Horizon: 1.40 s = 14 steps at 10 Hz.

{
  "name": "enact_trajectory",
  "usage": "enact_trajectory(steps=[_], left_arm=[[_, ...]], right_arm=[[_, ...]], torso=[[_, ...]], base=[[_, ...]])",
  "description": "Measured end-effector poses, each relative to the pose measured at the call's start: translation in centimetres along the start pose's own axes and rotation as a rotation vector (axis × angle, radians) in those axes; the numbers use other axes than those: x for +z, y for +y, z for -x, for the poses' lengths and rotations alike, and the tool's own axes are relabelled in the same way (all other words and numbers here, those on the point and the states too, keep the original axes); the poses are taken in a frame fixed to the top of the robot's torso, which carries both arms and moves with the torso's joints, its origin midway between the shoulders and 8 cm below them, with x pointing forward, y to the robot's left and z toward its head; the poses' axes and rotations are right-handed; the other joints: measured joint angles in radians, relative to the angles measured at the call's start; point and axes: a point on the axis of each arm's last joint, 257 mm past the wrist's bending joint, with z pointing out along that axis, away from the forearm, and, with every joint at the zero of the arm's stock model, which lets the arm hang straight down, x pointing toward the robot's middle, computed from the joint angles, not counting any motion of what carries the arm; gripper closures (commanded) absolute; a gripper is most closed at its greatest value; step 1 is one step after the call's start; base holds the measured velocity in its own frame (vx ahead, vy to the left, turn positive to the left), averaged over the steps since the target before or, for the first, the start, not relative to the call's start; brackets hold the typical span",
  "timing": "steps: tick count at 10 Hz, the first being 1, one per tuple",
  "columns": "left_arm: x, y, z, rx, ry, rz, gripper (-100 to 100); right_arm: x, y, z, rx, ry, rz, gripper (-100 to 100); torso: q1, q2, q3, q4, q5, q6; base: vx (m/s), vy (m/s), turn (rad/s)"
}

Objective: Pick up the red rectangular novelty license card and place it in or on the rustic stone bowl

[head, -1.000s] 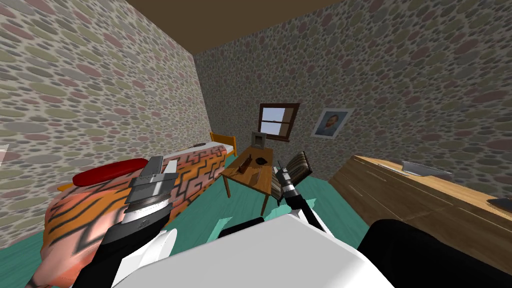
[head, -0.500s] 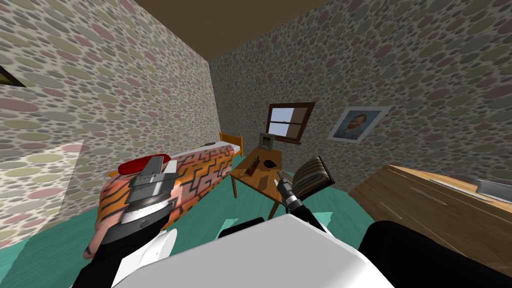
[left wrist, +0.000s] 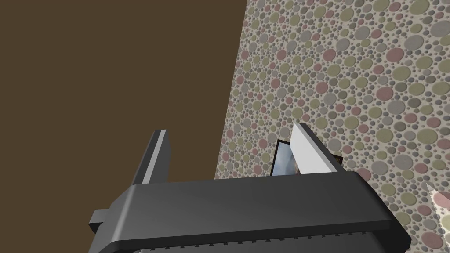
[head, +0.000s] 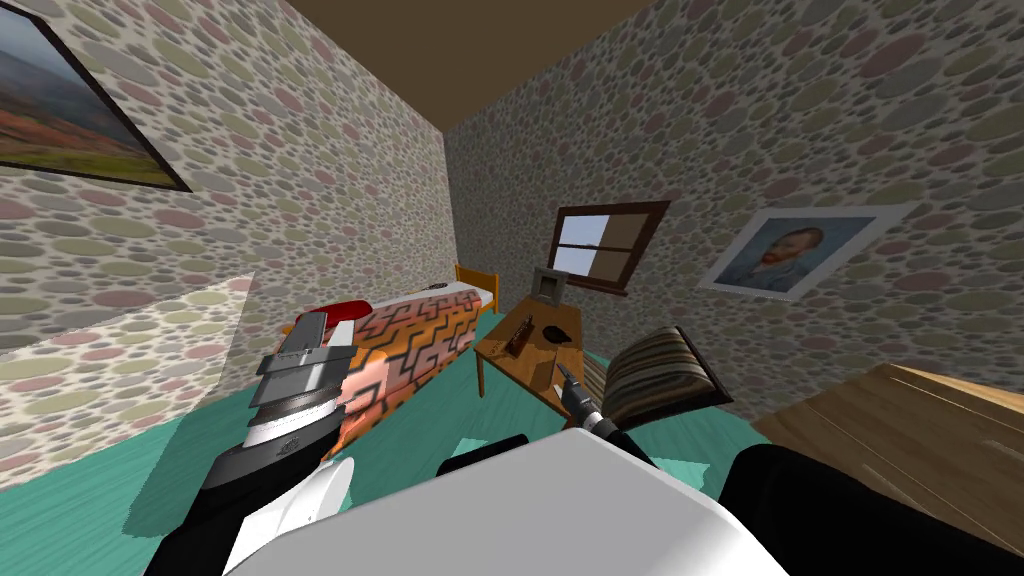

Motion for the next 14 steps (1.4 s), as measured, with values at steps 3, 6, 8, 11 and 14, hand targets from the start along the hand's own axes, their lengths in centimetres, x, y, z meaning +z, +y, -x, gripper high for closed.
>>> enact_trajectory(steps=[3, 6, 8, 11, 14], left_arm=[[0.0, 0.0, 0.0, 0.000, 0.000, 0.000, 0], [0.0, 0.0, 0.0, 0.000, 0.000, 0.000, 0], [0.0, 0.0, 0.0, 0.000, 0.000, 0.000, 0], [0.0, 0.0, 0.0, 0.000, 0.000, 0.000, 0], [0.0, 0.0, 0.0, 0.000, 0.000, 0.000, 0]], right_arm=[[-2.2, -5.2, 0.8, 0.018, 0.006, -0.158, -100], [-5.2, -10.0, 2.7, 0.025, 0.009, -0.317, -100], [-7.2, -12.3, 3.5, 0.019, 0.013, -0.407, -100], [-11.0, -15.8, 5.2, 0.008, 0.012, -0.558, -100], [-14.3, -18.6, 7.0, -0.012, 0.010, -0.696, -100]], torso=[[0.001, 0.000, 0.000, 0.000, 0.000, 0.000], [0.000, 0.001, 0.000, 0.000, 0.000, 0.000], [-0.002, 0.002, 0.001, 0.000, 0.000, 0.001], [-0.001, 0.003, 0.002, 0.001, 0.000, 0.001], [-0.002, 0.003, 0.002, 0.001, 0.000, 0.001]], base=[[0.081, 0.052, 0.207], [0.077, 0.045, 0.200], [0.082, 0.022, 0.248], [0.064, 0.014, 0.210], [0.059, 0.003, 0.204]])
